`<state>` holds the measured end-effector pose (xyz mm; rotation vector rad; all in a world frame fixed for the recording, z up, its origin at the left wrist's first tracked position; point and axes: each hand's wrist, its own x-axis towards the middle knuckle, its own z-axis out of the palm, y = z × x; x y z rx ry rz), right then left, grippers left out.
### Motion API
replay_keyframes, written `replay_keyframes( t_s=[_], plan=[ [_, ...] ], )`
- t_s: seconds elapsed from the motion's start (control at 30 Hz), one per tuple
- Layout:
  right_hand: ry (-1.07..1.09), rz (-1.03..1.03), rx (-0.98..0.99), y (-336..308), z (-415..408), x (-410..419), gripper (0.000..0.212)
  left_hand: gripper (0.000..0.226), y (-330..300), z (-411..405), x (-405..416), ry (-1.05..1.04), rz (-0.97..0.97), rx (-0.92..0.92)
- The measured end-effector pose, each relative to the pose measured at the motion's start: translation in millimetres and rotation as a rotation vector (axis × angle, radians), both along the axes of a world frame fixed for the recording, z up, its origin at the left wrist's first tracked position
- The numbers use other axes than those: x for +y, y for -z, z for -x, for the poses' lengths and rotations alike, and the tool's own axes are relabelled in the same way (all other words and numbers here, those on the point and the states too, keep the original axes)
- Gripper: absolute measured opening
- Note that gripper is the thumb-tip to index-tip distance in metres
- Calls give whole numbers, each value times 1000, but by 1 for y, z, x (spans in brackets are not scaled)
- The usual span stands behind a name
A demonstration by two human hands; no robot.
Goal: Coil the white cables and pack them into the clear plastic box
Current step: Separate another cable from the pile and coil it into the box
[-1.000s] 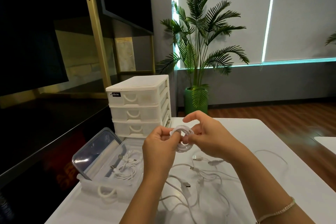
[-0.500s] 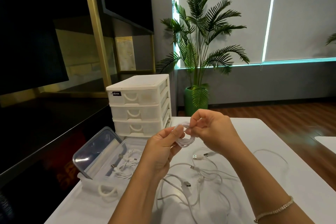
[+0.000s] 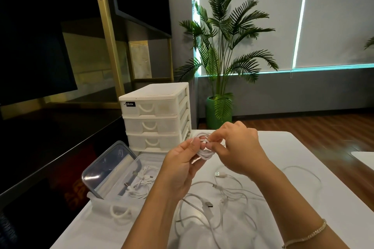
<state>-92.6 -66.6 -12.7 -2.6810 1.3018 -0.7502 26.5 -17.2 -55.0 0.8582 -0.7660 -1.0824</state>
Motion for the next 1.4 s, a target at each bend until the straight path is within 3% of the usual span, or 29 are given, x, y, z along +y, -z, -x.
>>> replay_keyframes(
  t_s=[0.1, 0.2, 0.47, 0.63, 1.0, 1.4],
  plan=[
    [-46, -135, -70, -3, 2, -1, 27, 32, 1, 2, 0, -94, 45, -200],
    [-100, -246, -112, -4, 3, 2, 32, 14, 3, 3, 0, -271, 75, -391],
    [-52, -371, -406, 3, 0, -1, 36, 30, 11, 4, -2, -582, 9, -877],
    [-78, -418, -449, 7, -3, 0, 35, 34, 14, 7, -2, -781, 84, -1036],
    [-102, -353, -336, 4, -5, 2, 28, 35, 23, 6, -9, -904, 63, -1175],
    [-137, -562, -606, 12, -2, -5, 16, 35, 27, 6, -11, -927, 32, -1201]
  ],
)
